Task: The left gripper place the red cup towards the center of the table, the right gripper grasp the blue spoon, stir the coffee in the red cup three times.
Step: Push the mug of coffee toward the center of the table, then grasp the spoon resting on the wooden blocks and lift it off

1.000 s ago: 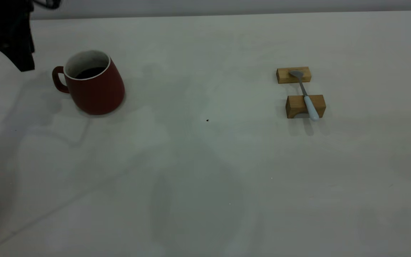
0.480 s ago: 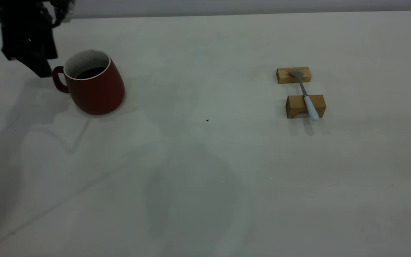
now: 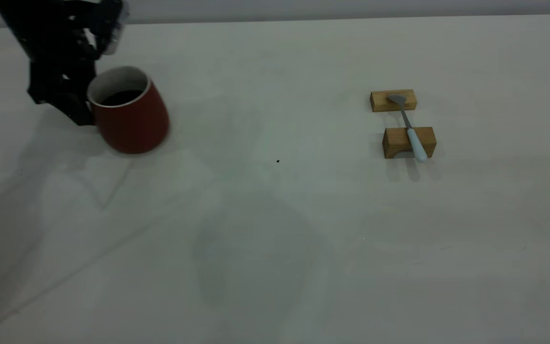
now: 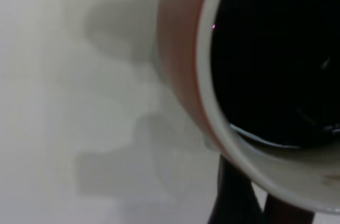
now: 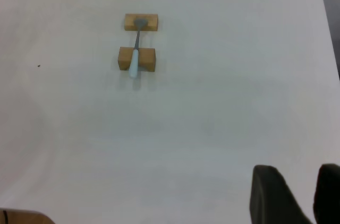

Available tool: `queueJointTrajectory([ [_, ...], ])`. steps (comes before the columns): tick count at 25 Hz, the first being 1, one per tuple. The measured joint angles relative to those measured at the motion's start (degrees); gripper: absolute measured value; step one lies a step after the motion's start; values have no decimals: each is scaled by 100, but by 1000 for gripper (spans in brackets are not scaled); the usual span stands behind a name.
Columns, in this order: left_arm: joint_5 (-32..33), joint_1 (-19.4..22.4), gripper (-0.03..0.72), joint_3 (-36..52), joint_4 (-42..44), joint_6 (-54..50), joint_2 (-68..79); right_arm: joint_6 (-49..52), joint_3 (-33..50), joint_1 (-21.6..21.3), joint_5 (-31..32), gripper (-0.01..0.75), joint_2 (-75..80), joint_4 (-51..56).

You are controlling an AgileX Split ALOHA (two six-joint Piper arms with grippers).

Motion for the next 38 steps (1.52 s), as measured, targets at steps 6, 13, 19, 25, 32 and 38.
queueJointTrajectory([
  [6, -230, -643, 551, 0, -388, -65, 134, 0, 0, 0, 0, 240, 0, 0],
  [13, -787, -1303, 551, 0, -903, -467, 214, 0, 0, 0, 0, 240, 0, 0],
  [19, -1258, -1771, 551, 0, -1178, -594, 216, 0, 0, 0, 0, 240, 0, 0],
  [25, -1291, -1861, 551, 0, -1193, -838, 187, 0, 0, 0, 0, 240, 0, 0],
  [32, -279, -1844, 551, 0, 39, -2526, -811, 0, 0, 0, 0, 240, 0, 0],
  [38, 20, -1827, 551, 0, 574, -4956, -2523, 0, 0, 0, 0, 240, 0, 0],
])
